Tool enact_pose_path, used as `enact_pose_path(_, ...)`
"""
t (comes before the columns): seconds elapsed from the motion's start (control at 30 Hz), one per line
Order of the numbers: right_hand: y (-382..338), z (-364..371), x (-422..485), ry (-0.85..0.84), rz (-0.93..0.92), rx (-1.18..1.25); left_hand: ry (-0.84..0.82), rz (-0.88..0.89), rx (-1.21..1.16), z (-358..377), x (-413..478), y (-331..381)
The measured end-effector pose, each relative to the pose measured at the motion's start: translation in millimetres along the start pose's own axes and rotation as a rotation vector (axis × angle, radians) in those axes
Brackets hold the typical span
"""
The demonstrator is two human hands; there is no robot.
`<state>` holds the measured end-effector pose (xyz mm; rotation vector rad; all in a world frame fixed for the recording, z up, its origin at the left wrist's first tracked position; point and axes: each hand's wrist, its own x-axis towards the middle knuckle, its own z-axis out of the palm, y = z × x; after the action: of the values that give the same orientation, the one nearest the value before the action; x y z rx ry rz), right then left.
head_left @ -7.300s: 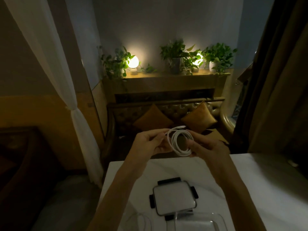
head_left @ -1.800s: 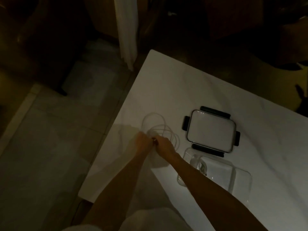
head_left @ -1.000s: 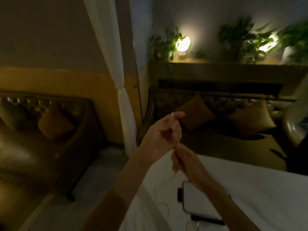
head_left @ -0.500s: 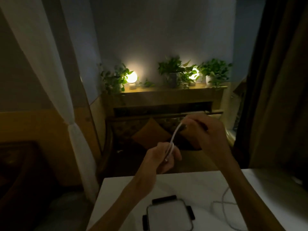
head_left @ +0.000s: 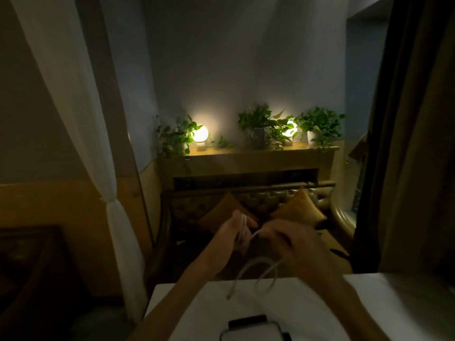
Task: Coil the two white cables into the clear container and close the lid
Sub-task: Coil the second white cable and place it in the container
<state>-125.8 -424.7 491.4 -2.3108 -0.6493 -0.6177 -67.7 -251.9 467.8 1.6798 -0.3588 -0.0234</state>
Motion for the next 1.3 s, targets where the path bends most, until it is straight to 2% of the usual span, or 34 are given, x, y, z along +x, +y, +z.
enact_pose_path(0.07, 9.0, -16.5, 26.7, 0.139, -0.007, 0.090, -0.155, -0.059, 0.011, 15.3, -12.7, -1.5)
enact_pose_path(0.1, 11.7, -19.3, 38.6, 0.144, 0.020, 0.201, -0.214, -0.028, -0.054, 19.2, -19.0, 2.4)
enact_pose_path(0.2, 7.6, 6.2, 53.2, 0.013, 0.182, 0.529, -0.319, 0.165, -0.390, 11.0, -35.8, 25.9)
enact_pose_path(0.27, -1.4, 43.7, 39.5, -0.109, 0.271, 0.683, -0.249, 0.213, -0.550, 0.1, -30.5, 43.7)
enact_pose_path(0.3, -7.5, 60.2, 28.3, -0.181, 0.284, 0.709, -0.152, 0.233, -0.590, -7.4, -19.1, 50.5)
enact_pose_path(0.37, -18.2, 79.7, 3.1, -0.317, 0.283, 0.631, 0.092, 0.271, -0.496, -28.0, 1.8, 60.6)
enact_pose_path(0.43, -26.2, 73.1, -14.8, -0.413, 0.248, 0.500, 0.257, 0.279, -0.199, -47.7, 10.1, 59.3)
enact_pose_path(0.47, -29.6, 61.0, -14.8, -0.407, 0.195, 0.421, 0.257, 0.250, -0.052, -52.3, 6.6, 51.6)
enact_pose_path(0.53, -26.1, 32.7, -0.5, -0.269, 0.047, 0.169, 0.120, 0.121, 0.108, -42.1, -3.5, 29.8)
enact_pose_path(0.6, -16.8, 4.5, 27.6, -0.084, -0.004, -0.127, -0.004, -0.045, 0.112, -19.1, -17.6, 18.8)
enact_pose_path(0.63, -13.0, -5.5, 42.1, -0.042, 0.007, -0.179, -0.039, -0.089, 0.042, -9.6, -22.3, 19.7)
enact_pose_path(0.67, -8.8, -9.9, 53.7, -0.027, 0.038, -0.061, -0.083, -0.079, -0.063, -5.1, -24.6, 21.9)
enact_pose_path(0.77, -23.7, 11.7, 61.8, -0.121, 0.278, 0.796, -0.219, 0.052, -0.321, -10.5, -25.5, 48.2)
enact_pose_path(0.8, -29.6, 23.9, 58.0, -0.143, 0.397, 0.989, -0.277, 0.072, -0.433, -15.6, -27.2, 57.3)
enact_pose_path(0.87, -36.5, 40.0, 44.9, -0.146, 0.591, 1.176, -0.266, 0.056, -0.628, -21.0, -22.2, 69.7)
enact_pose_path(0.9, -36.5, 42.8, 37.3, -0.159, 0.605, 1.191, -0.196, 0.055, -0.700, -24.4, -17.4, 70.2)
enact_pose_path(0.97, -31.4, 46.8, 21.3, -0.284, 0.593, 1.166, -0.017, 0.072, -0.784, -34.5, -8.0, 71.3)
enact_pose_path(1.03, -32.2, 47.7, 4.8, -0.437, 0.664, 1.109, 0.158, 0.083, -0.741, -45.5, 3.3, 66.7)
enact_pose_path(1.07, -34.2, 47.2, -2.7, -0.481, 0.659, 1.031, 0.173, 0.065, -0.759, -46.5, 4.3, 67.9)
enact_pose_path(1.17, -40.8, 38.6, -11.0, -0.499, 0.476, 0.641, 0.185, -0.013, -0.933, -45.7, 5.0, 59.9)
enact_pose_path(1.23, -41.9, 30.1, -10.7, -0.454, 0.394, 0.414, 0.140, -0.111, -1.182, -49.8, 0.5, 58.7)
enact_pose_path(1.3, -38.1, 25.9, -15.3, -0.403, 0.381, 0.310, 0.129, -0.113, -1.374, -58.7, 0.4, 58.1)
